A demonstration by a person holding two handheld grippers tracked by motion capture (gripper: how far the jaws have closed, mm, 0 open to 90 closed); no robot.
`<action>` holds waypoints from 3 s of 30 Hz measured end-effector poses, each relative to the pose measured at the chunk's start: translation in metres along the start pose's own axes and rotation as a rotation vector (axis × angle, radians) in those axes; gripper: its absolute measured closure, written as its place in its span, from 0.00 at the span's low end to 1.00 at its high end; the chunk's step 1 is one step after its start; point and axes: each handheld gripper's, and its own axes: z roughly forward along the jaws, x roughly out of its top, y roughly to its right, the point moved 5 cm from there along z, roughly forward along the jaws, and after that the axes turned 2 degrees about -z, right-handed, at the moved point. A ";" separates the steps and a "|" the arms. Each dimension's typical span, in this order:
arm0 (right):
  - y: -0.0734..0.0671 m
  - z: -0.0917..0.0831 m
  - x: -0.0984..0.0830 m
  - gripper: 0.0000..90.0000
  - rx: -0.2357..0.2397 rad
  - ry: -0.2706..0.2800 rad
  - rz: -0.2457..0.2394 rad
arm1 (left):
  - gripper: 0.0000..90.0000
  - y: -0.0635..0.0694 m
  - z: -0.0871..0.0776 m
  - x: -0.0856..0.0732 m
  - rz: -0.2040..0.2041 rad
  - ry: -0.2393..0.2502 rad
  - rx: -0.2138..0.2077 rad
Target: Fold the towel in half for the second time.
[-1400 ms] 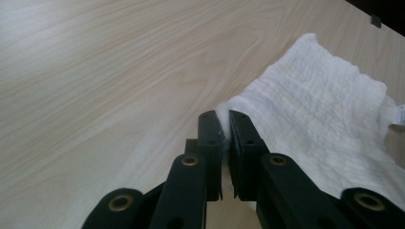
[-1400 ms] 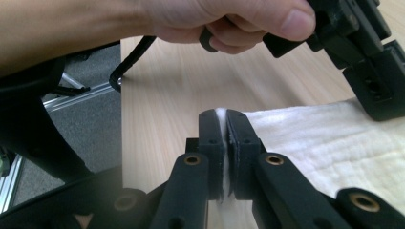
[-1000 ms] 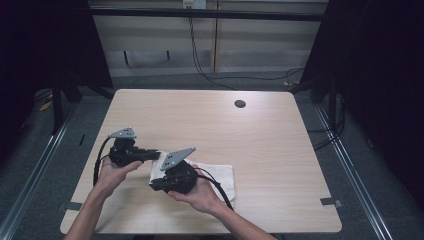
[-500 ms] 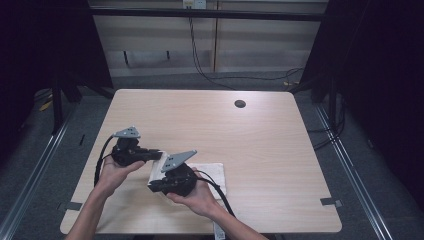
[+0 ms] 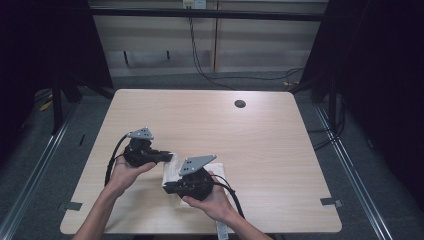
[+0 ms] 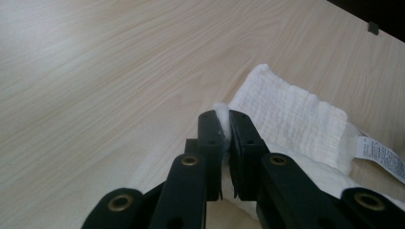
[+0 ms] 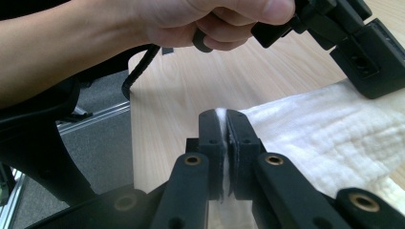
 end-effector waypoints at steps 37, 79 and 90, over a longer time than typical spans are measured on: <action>0.026 -0.051 -0.048 0.95 -0.090 -0.041 0.071 | 0.94 0.024 0.081 0.017 -0.028 -0.077 -0.069; 0.053 -0.092 -0.112 0.65 -0.295 -0.154 0.167 | 0.87 0.047 0.146 0.026 -0.033 -0.090 -0.128; 0.064 -0.102 -0.118 0.57 -0.322 -0.157 0.197 | 0.78 0.057 0.155 0.031 -0.006 -0.071 -0.146</action>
